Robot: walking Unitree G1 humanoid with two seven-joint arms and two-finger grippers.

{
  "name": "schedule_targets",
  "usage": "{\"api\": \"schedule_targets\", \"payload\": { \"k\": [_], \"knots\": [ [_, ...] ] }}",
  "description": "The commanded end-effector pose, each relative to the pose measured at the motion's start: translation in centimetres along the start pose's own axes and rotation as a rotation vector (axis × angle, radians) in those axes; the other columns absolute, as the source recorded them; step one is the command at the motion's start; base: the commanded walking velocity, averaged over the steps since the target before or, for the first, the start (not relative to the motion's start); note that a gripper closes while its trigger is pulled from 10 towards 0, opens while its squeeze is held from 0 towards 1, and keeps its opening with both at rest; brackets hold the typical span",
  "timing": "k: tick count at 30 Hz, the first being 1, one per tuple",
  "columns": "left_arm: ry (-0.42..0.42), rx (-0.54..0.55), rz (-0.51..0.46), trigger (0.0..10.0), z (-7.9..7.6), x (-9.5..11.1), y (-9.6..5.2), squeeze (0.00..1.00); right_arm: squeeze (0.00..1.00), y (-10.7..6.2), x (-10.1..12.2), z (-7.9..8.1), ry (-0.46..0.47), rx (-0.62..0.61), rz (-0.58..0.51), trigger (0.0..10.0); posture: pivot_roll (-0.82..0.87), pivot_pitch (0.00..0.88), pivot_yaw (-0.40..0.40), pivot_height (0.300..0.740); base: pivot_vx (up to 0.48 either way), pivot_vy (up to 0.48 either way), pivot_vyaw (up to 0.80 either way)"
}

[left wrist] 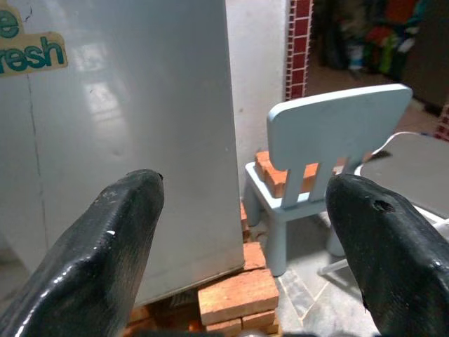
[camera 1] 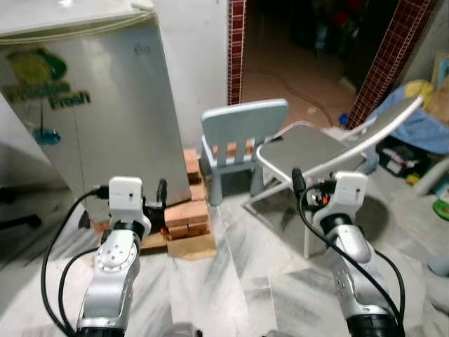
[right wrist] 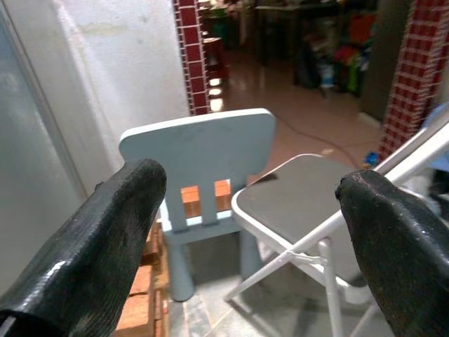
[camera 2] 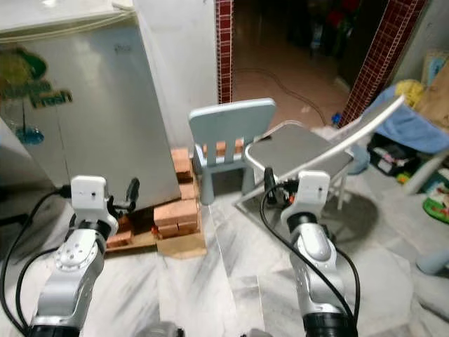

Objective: Restocking fridge

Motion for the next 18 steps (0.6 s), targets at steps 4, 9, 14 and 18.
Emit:
{"api": "schedule_targets", "payload": {
  "k": [4,9,14,18],
  "knots": [
    [0.002,0.018,-0.008,10.0,0.89,0.11,-0.13,0.0,0.0,0.48,0.63,0.89,0.009,0.025,-0.025,10.0,0.08,0.0,0.003,0.74,0.0,0.48,-0.46],
    [0.004,0.013,-0.013,10.0,0.8,0.14,-0.2,0.0,0.0,0.67,0.66,1.02,0.005,0.032,-0.024,10.0,0.08,0.0,-0.002,0.74,0.0,0.48,-0.44],
    [-0.012,-0.013,-0.038,10.0,0.45,0.65,-0.31,0.0,0.0,0.85,0.69,1.09,-0.012,0.041,-0.022,10.0,0.08,0.0,-0.005,0.74,0.0,0.48,-0.71],
    [-0.01,-0.012,-0.036,10.0,0.4,0.66,-0.29,0.0,0.0,0.99,0.78,1.09,-0.012,0.042,-0.025,10.0,0.08,0.0,-0.006,0.74,0.0,0.48,-0.8]
  ]
}}
Point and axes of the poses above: a point about 5 cm out from each wrist's last joint towards the gripper, its own y axis pointing out of the wrist towards the gripper, its own x axis along the axis of the wrist's last joint, z = x × y, the point moved 3 cm from there along y, pointing out of the wrist towards the gripper, and after that the axes turned 11 degrees about y, right-handed, at the moved point
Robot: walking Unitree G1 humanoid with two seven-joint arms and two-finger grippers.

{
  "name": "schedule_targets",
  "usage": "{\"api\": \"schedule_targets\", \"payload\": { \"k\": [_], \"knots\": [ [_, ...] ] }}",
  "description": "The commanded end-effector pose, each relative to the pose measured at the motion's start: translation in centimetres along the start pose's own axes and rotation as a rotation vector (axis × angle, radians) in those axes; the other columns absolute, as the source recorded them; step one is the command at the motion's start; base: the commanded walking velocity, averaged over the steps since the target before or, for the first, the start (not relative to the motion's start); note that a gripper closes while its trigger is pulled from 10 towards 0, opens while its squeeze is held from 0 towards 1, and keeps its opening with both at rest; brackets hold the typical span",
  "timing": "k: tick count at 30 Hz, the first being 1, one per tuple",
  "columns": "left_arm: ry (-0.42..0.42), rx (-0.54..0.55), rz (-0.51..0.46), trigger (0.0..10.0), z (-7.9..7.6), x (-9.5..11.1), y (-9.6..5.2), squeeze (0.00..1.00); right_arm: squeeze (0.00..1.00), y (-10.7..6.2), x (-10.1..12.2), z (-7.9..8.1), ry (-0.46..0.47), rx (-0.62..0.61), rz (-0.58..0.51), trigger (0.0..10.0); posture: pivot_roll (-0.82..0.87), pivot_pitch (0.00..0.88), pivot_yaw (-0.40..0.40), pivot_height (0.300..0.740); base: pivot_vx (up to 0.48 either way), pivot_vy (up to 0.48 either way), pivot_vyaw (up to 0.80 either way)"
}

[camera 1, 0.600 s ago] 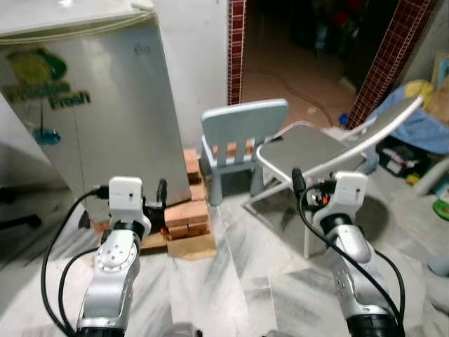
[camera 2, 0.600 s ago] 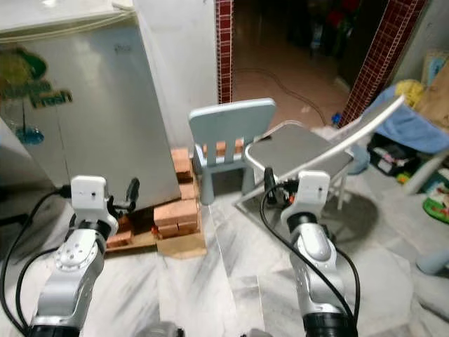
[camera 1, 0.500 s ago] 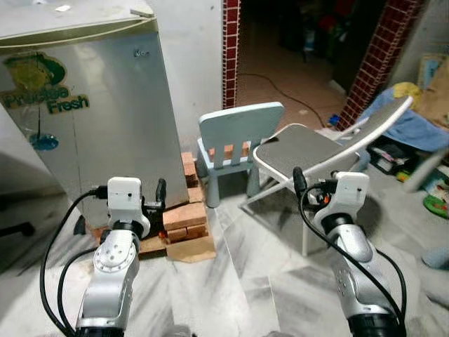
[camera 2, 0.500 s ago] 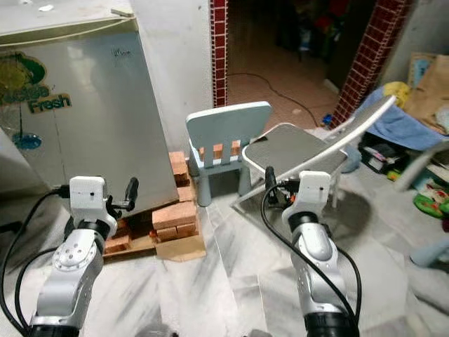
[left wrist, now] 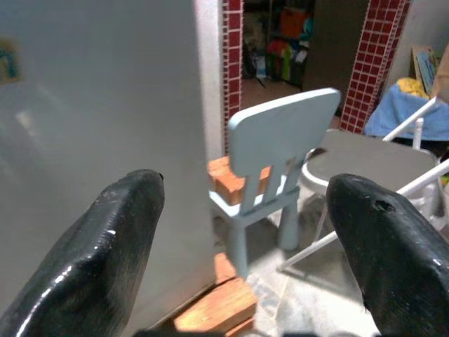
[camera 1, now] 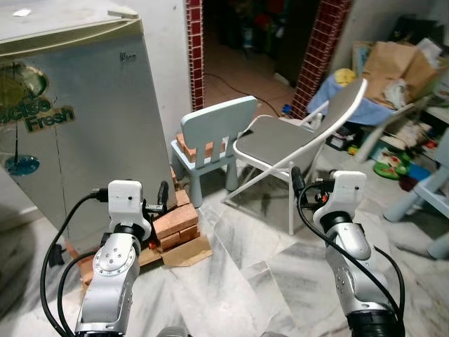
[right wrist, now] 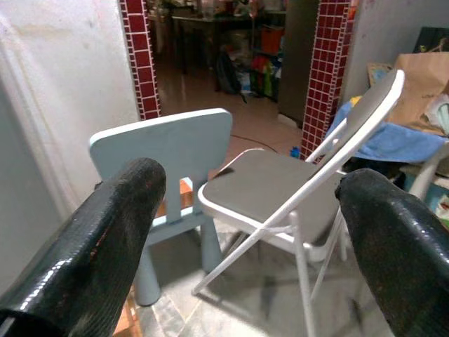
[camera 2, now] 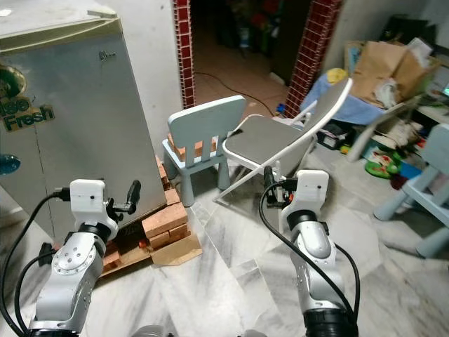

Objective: Restocking fridge

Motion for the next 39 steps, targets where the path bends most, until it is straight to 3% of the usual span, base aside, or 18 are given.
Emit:
{"api": "schedule_targets", "payload": {
  "k": [1,18,25,28,39],
  "knots": [
    [0.002,0.008,-0.014,10.0,0.3,0.4,0.2,0.0,0.0,0.4,0.6,0.5,-0.002,0.021,-0.018,10.0,0.08,0.0,-0.006,0.74,0.0,0.48,-0.65],
    [0.003,0.007,-0.007,10.0,0.0,0.4,0.2,0.0,0.0,0.6,0.4,0.9,0.001,0.032,-0.018,10.0,0.08,0.0,-0.007,0.74,0.0,0.48,-0.07],
    [0.009,-0.002,-0.005,10.0,-0.3,0.4,0.1,0.0,0.0,0.6,0.3,0.9,0.004,0.032,-0.015,10.0,0.09,0.0,-0.008,0.74,0.0,0.48,-0.67],
    [0.06,-0.028,-0.044,10.0,-0.7,1.1,0.0,0.0,0.0,0.7,0.4,0.9,0.003,0.033,-0.014,10.0,0.09,0.0,-0.01,0.74,0.0,0.48,0.0],
    [0.05,-0.039,-0.037,10.0,-1.3,1.0,-0.2,0.0,0.0,0.9,0.3,1.2,0.003,0.039,-0.011,10.0,0.09,0.0,-0.016,0.74,0.0,0.48,0.0]
  ]
}}
Point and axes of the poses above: a point about 5 cm out from each wrist's last joint towards the gripper, its own y axis pointing out of the wrist towards the gripper, its own x axis along the axis of the wrist's last joint, z = x × y, the point moved 3 cm from there along y, pointing out of the wrist towards the gripper, and after that the axes turned 11 degrees about y, right-handed, at the moved point
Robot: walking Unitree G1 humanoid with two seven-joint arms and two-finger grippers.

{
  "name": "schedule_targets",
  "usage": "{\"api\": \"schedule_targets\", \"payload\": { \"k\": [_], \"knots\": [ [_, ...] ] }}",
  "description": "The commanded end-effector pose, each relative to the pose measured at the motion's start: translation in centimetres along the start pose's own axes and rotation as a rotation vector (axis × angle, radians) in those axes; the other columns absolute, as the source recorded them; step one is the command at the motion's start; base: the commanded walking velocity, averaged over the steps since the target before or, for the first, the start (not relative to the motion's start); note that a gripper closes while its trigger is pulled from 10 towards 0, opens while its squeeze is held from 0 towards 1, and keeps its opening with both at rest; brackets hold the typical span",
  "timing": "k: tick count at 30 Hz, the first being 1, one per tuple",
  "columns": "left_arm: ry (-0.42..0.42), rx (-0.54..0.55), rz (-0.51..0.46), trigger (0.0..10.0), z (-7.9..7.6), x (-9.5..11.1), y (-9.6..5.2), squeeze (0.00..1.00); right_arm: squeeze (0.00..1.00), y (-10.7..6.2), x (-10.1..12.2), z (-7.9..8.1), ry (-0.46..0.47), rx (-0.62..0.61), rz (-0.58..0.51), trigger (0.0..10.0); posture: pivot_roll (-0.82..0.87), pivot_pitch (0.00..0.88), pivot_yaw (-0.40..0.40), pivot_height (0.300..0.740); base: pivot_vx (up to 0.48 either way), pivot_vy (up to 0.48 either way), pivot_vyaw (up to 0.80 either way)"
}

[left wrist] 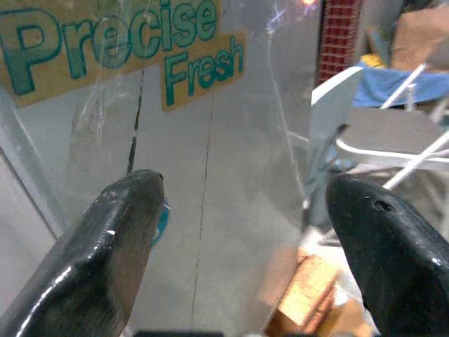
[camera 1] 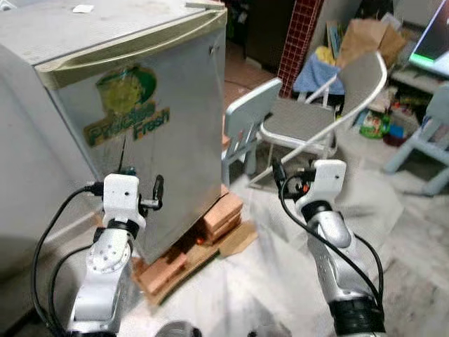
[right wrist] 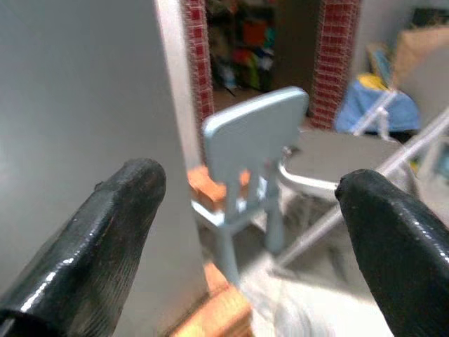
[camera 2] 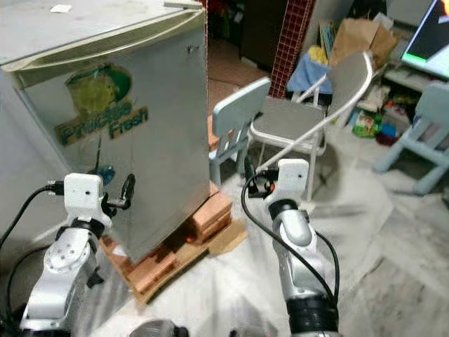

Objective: Restocking fridge

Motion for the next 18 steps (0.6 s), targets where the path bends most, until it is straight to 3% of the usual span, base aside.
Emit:
{"api": "schedule_targets", "payload": {
  "k": [1,7,16,18],
  "knots": [
    [0.021,0.01,0.002,10.0,0.6,0.0,-0.15,0.0,0.0,0.31,0.58,0.48,0.001,0.01,-0.022,10.0,0.1,0.0,-0.016,0.74,0.0,0.48,0.0],
    [0.028,0.002,0.005,10.0,0.56,-0.12,-0.37,0.0,0.0,0.43,0.54,0.54,0.002,0.007,-0.017,10.0,0.1,0.0,-0.017,0.74,0.0,0.48,0.0],
    [0.007,0.014,0.003,10.0,1.04,-0.28,-0.75,0.0,0.0,0.45,0.35,0.57,0.001,0.007,-0.011,10.0,0.1,0.0,-0.021,0.74,0.0,0.48,-0.8],
    [0.02,0.02,-0.002,10.0,1.15,-0.18,-0.78,0.0,0.0,0.43,0.34,0.58,0.001,0.008,-0.011,10.0,0.1,0.0,-0.021,0.74,0.0,0.0,-0.8]
  ]
}}
Point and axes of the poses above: a point about 5 cm out from each wrist's last joint towards the gripper, its own y axis pointing out of the wrist towards the gripper, its own x axis along the axis of the wrist's last joint, z = x × y, the point moved 3 cm from there along y, pointing out of the wrist towards the gripper, and after that the axes turned 11 degrees about y, right-handed, at the moved point
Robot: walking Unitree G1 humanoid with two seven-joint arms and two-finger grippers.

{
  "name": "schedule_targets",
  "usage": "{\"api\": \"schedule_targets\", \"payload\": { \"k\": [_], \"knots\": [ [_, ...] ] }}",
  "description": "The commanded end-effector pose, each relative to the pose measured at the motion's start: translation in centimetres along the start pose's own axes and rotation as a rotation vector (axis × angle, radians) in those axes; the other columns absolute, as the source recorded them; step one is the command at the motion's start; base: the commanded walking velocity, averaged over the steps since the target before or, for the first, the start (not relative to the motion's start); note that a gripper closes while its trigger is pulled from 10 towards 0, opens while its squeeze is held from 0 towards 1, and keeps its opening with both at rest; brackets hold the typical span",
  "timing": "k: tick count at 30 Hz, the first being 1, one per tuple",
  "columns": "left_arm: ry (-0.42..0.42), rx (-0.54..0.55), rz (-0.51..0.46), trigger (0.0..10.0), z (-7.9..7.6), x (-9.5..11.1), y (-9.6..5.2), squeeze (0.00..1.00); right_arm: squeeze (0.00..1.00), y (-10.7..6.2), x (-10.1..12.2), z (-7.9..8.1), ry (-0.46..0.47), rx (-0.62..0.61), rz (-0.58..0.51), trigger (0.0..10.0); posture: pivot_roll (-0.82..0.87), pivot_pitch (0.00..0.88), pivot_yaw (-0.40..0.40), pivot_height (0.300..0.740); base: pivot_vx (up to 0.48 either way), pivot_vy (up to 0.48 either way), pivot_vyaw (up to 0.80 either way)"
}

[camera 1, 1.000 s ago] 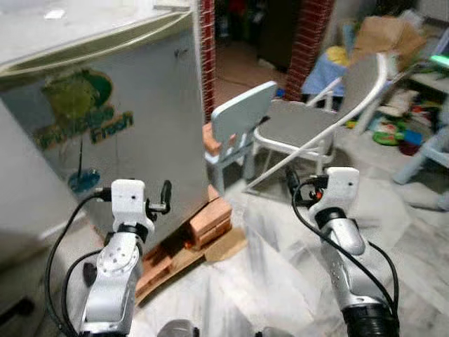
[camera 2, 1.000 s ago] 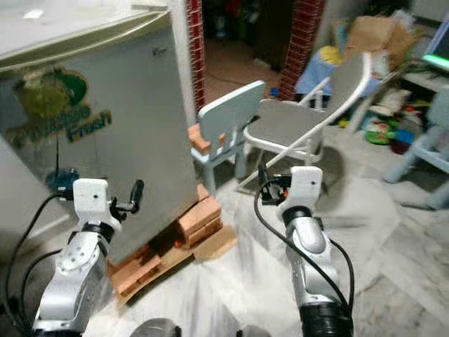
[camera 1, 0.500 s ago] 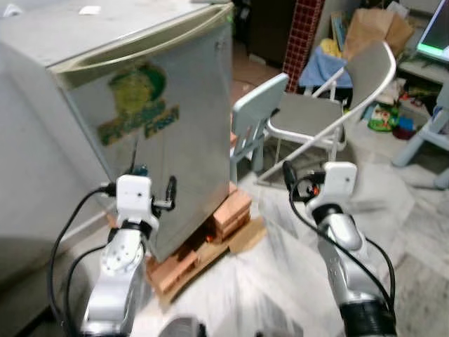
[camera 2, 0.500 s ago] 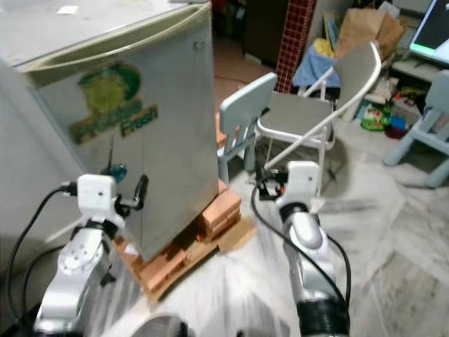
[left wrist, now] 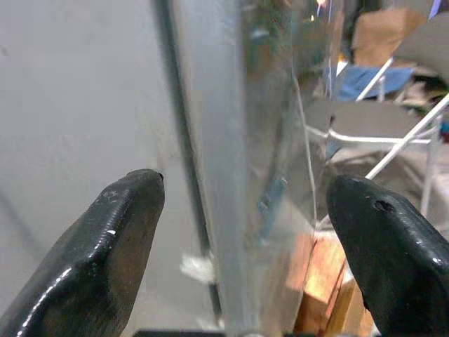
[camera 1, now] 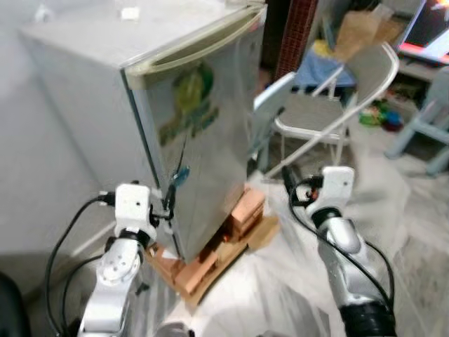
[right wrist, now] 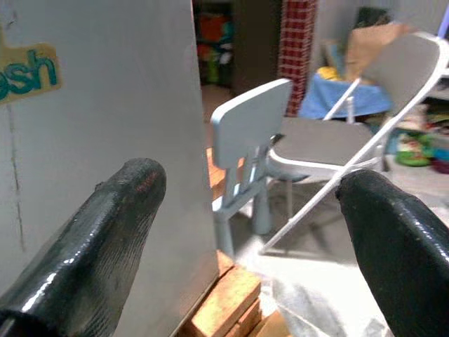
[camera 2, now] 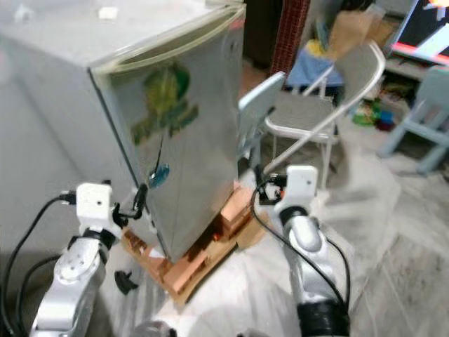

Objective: Restocking fridge

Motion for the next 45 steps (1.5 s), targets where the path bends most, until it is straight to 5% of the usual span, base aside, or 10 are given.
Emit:
{"api": "schedule_targets", "payload": {
  "k": [1,24,45],
  "knots": [
    [0.013,0.028,-0.005,10.0,0.98,0.12,-0.14,0.0,0.0,0.33,0.3,1.04,0.011,0.024,-0.014,10.0,0.1,0.0,-0.021,0.74,0.0,0.0,-0.5],
    [-0.008,0.039,0.015,10.0,1.13,-0.43,-0.68,0.0,0.0,-0.06,-0.02,1.0,0.004,0.026,0.004,10.0,0.1,0.0,-0.027,0.74,0.0,0.097,-0.71],
    [0.024,0.048,0.015,10.0,1.67,-0.46,-0.04,0.0,0.0,-0.63,-0.53,0.63,-0.005,0.025,0.044,10.0,0.1,0.011,-0.028,0.74,0.0,0.0,0.0]
  ]
}}
Point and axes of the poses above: a point about 5 cm out from each wrist's last joint towards the gripper, its own y axis pointing out of the wrist towards the gripper, its own x axis along the axis of the wrist's last joint, z = x × y, the point moved 3 cm from there along y, pointing out of the wrist towards the gripper, and after that the axes turned 11 degrees about y, right-handed, at the moved point
